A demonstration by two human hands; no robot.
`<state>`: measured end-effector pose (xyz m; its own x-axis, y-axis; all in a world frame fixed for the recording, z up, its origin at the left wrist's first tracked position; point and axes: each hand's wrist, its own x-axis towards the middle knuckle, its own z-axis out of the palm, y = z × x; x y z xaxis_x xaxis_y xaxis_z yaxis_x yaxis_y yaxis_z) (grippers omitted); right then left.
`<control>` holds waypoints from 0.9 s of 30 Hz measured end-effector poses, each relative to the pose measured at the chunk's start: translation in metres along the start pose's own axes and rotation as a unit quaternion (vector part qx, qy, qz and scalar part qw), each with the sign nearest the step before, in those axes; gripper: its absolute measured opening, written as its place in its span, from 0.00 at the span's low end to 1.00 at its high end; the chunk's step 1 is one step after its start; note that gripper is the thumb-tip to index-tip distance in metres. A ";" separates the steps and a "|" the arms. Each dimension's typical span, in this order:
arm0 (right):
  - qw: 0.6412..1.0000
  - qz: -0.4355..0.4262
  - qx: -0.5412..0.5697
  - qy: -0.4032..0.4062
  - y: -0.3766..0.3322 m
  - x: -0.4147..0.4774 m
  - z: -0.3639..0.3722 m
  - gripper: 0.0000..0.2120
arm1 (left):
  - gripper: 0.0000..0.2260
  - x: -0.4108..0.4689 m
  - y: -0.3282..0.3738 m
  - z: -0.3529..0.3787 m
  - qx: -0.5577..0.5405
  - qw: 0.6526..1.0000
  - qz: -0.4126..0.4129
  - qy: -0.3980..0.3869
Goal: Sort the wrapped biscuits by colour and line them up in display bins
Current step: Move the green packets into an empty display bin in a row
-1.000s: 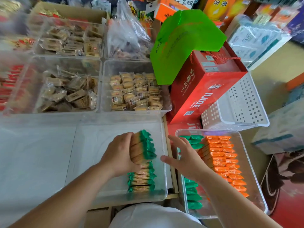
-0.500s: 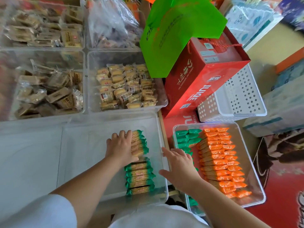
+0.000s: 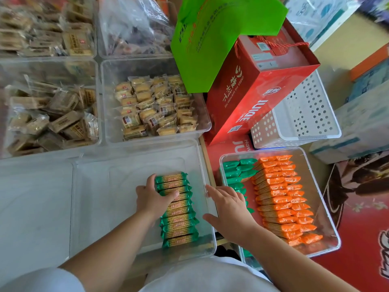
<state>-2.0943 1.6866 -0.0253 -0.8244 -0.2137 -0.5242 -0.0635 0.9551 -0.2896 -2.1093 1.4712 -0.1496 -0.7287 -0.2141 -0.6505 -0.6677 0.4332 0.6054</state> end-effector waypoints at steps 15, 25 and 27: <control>1.000 -0.012 -0.004 -0.001 0.004 0.000 0.002 0.38 | 0.35 -0.011 -0.010 0.008 -0.087 0.995 0.014 -0.046; 0.990 -0.021 0.060 0.129 0.052 -0.007 -0.013 0.30 | 0.46 -0.012 -0.002 -0.005 0.072 0.997 0.028 -0.012; 0.984 0.005 0.068 0.166 0.074 -0.003 -0.016 0.27 | 0.46 -0.021 0.005 -0.009 0.108 0.994 0.015 0.021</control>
<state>-2.1056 1.7610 -0.0319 -0.9642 -0.1039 -0.2440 0.0032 0.9155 -0.4024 -2.0984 1.4695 -0.1286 -0.7566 -0.2321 -0.6113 -0.6003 0.6173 0.5085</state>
